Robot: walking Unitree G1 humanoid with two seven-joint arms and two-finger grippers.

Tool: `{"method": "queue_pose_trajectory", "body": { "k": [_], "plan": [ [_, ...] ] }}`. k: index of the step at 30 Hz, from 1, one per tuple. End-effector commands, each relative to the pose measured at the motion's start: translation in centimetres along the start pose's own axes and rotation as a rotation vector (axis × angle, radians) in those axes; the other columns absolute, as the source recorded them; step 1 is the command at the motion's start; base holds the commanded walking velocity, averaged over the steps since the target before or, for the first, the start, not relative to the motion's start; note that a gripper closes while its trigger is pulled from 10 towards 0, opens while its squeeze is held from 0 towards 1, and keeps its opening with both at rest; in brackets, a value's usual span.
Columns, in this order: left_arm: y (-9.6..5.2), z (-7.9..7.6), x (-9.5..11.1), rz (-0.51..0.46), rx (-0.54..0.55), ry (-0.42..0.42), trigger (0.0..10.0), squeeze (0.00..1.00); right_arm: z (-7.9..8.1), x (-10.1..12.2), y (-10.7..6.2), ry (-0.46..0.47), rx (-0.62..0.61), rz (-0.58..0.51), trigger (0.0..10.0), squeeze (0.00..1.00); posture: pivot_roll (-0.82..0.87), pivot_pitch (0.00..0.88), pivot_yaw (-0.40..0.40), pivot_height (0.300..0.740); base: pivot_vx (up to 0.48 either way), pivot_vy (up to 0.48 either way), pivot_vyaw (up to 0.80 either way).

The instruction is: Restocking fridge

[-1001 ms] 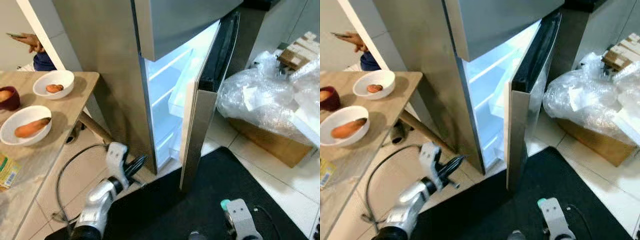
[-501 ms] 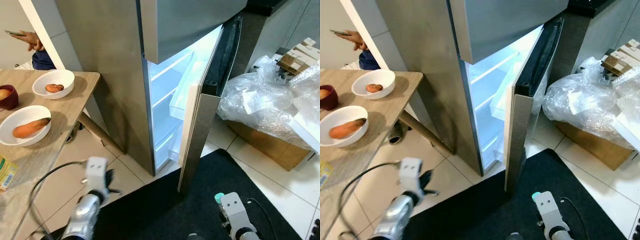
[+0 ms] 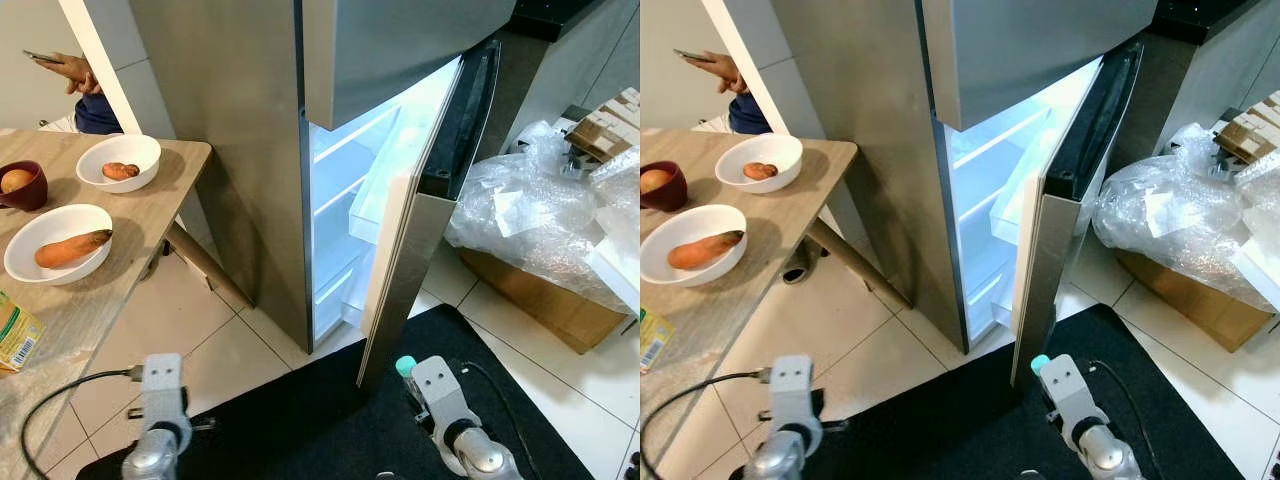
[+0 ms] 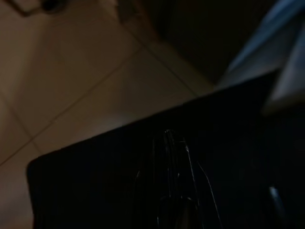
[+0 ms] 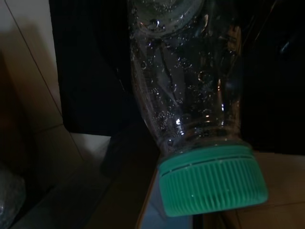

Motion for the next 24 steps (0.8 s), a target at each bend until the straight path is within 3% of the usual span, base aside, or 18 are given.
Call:
{"method": "queue_pose_trajectory", "body": {
  "k": [1, 6, 12, 24],
  "plan": [
    [-0.4, -0.5, -1.4, 0.038, -0.014, 0.003, 10.0, 0.00, 0.1, -2.0, -0.4, 0.002, -0.029, 0.087, 10.0, 0.00, -0.12, 0.114, 0.041, 0.740, 0.000, 0.000, 0.00],
    [-1.0, -1.7, -3.2, 0.095, -0.069, 0.015, 10.0, 0.00, -0.1, -3.3, -0.7, 0.031, -0.091, 0.154, 10.0, 0.00, -0.12, 0.086, 0.036, 0.740, 0.000, 0.000, 0.00],
    [-1.9, -1.5, -5.8, 0.196, -0.034, 0.017, 10.0, 0.00, -0.4, -3.3, -0.5, 0.035, -0.132, 0.171, 10.0, 0.00, -0.10, 0.058, 0.020, 0.740, 0.000, 0.000, 0.00],
    [-2.1, -1.4, -6.3, 0.212, 0.010, -0.031, 10.0, 0.00, -1.3, -1.7, 0.4, 0.046, -0.178, 0.151, 10.0, 0.00, -0.10, 0.011, 0.009, 0.740, 0.000, 0.000, 0.00]
  ]
}}
Point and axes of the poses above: a point about 5 cm out from each wrist's last joint towards the gripper, its own y axis pointing out of the wrist towards the gripper, its own x axis along the axis of the wrist's last joint, z = x × y, the point moved 5 cm from there along y, pointing out of the wrist towards the gripper, and after that the axes turned 10 degrees about y, right-handed, at the moved point
